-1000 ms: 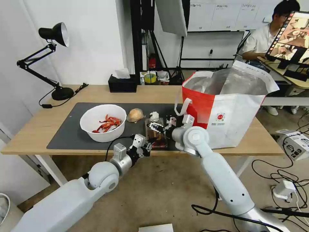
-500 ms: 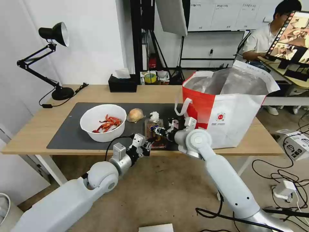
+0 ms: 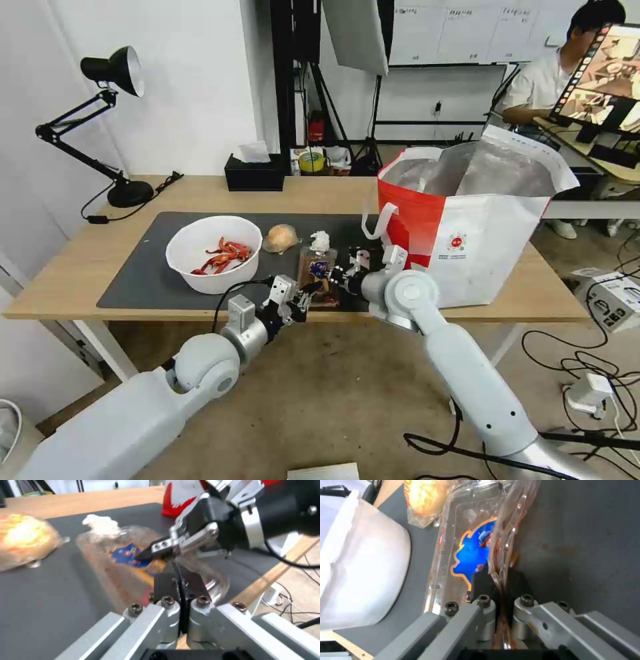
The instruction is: Pick up the trash from the table and place it into the takeout bag.
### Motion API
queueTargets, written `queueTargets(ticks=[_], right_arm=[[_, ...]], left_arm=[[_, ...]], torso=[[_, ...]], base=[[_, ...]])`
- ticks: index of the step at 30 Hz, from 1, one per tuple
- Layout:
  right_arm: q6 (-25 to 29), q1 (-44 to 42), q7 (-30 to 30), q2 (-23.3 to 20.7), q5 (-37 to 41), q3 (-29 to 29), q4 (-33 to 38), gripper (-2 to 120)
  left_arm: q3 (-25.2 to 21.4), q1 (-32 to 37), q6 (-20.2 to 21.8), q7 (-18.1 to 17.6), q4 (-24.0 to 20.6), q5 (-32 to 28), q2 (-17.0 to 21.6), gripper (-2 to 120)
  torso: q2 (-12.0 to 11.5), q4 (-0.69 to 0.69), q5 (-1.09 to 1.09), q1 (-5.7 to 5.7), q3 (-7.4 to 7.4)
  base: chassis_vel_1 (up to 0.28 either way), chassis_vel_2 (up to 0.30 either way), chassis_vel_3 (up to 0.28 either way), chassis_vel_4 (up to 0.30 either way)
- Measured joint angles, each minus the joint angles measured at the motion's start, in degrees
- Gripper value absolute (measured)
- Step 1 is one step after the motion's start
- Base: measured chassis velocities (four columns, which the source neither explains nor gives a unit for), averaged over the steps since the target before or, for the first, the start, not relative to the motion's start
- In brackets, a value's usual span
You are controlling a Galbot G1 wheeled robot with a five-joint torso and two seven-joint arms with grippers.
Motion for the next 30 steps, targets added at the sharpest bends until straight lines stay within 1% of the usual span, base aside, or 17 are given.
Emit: queueTargets(ticks=[2, 3, 4, 5, 6, 7, 8, 12, 17, 18, 19, 21, 22, 23, 25, 27, 30], right_arm=[[0.04, 0.29, -0.04, 0.00, 0.03, -0.05, -0.12, 1], [0.12, 0.96, -0.21, 0.05, 0.05, -0.50, -0.50, 1], [0.12, 0.96, -0.21, 0.05, 0.05, -0.50, -0.50, 1], [0.18, 1.87, -0.59, 0.32, 0.01, -1.18, -1.16, 1], [0.18, 1.87, -0.59, 0.32, 0.01, -1.18, -1.16, 1], [0.23, 3.18, -1.21, 0.72, 0.16, -2.28, -1.68, 1], [0.25, 3.39, -1.27, 0.74, 0.27, -2.45, -1.65, 1], [0.78, 3.50, -1.27, 0.62, 0.59, -2.40, -0.95, 1], [1.25, 3.04, -1.27, -0.01, 0.80, -2.01, -0.09, 1], [1.34, 2.76, -1.28, -0.37, 0.97, -1.72, 0.44, 1], [1.34, 2.76, -1.28, -0.37, 0.97, -1.72, 0.44, 1], [1.41, 2.18, -1.35, -0.99, 1.39, -0.74, 1.41, 1], [1.41, 2.18, -1.35, -0.99, 1.39, -0.74, 1.41, 1], [1.46, 1.68, -1.44, -1.38, 1.81, 0.10, 2.35, 1], [1.47, 1.47, -1.49, -1.60, 2.07, 0.50, 2.87, 1], [1.59, 1.10, -1.67, -2.38, 3.09, 1.61, 4.64, 1], [1.74, 0.96, -2.24, -3.33, 3.94, 2.49, 6.75, 1]], left_arm=[[-1.43, 1.40, -0.19, 0.32, -0.35, 0.18, 0.35, 0], [-4.12, 3.53, -0.30, 0.65, -1.11, 0.48, 0.65, 0], [-4.12, 3.53, -0.30, 0.65, -1.11, 0.48, 0.65, 0], [-7.40, 6.37, -0.47, 0.80, -2.25, 0.90, 1.09, 0], [-7.40, 6.37, -0.47, 0.80, -2.25, 0.90, 1.09, 0], [-11.22, 10.11, -0.78, 0.89, -3.72, 1.46, 1.82, 0], [-12.15, 10.92, -0.97, 0.88, -4.18, 1.54, 2.01, 0], [-14.39, 12.67, -1.31, 0.43, -5.97, 1.56, 2.20, 0], [-15.61, 14.48, -1.42, -0.78, -7.31, 1.81, 1.83, 0], [-16.00, 15.44, -1.57, -1.11, -7.76, 2.22, 1.68, 5], [-16.00, 15.44, -1.57, -1.11, -7.76, 2.22, 1.68, 5], [-16.40, 16.74, -1.93, -1.33, -8.20, 2.75, 1.37, 17], [-16.40, 16.74, -1.93, -1.33, -8.20, 2.75, 1.37, 17], [-16.65, 17.31, -2.18, -1.40, -8.38, 2.90, 1.14, 23], [-16.88, 17.73, -2.27, -1.41, -8.50, 3.00, 1.01, 27], [-18.01, 19.52, -2.50, -1.42, -8.93, 3.68, 0.67, 38], [-20.02, 21.82, -3.29, -1.42, -9.49, 4.41, 0.34, 46]], torso=[[0.00, 0.00, 0.00, 0.00, 0.00], [-0.01, -0.02, -0.02, 0.00, 0.01], [-0.01, -0.02, -0.02, 0.00, 0.01], [0.00, -0.04, -0.01, 0.00, 0.00], [0.00, -0.04, -0.01, 0.00, 0.00], [-0.01, 0.07, 0.00, 0.00, 0.01], [-0.01, 0.07, -0.01, 0.00, 0.01], [-0.01, -0.01, 0.00, 0.00, 0.00], [-0.01, -0.01, 0.00, 0.01, 0.01], [0.00, 0.00, 0.00, 0.01, 0.01], [0.00, 0.00, 0.00, 0.01, 0.01], [0.00, 0.00, 0.00, 0.00, 0.00], [0.00, 0.00, 0.00, 0.00, 0.00], [-0.01, -0.01, 0.00, 0.01, 0.00], [0.00, -0.01, 0.01, 0.01, 0.00], [0.00, -0.01, 0.01, 0.00, 0.00], [0.00, -0.01, 0.01, 0.01, -0.01]], base=[[0.000, 0.000, 0.000, 0.000], [0.000, 0.000, 0.000, 0.000], [0.000, 0.000, 0.000, 0.000], [0.000, 0.000, 0.000, 0.000], [0.000, 0.000, 0.000, 0.000], [0.000, 0.000, 0.000, 0.000], [0.000, 0.000, 0.000, 0.000], [0.000, 0.000, 0.000, 0.000], [0.000, 0.000, 0.000, 0.000], [0.000, 0.000, 0.000, 0.000], [0.000, 0.000, 0.000, 0.000], [0.000, 0.000, 0.000, 0.000], [0.000, 0.000, 0.000, 0.000], [0.000, 0.000, 0.000, 0.000], [0.000, 0.000, 0.000, 0.000], [0.000, 0.000, 0.000, 0.000], [0.000, 0.000, 0.000, 0.000]])
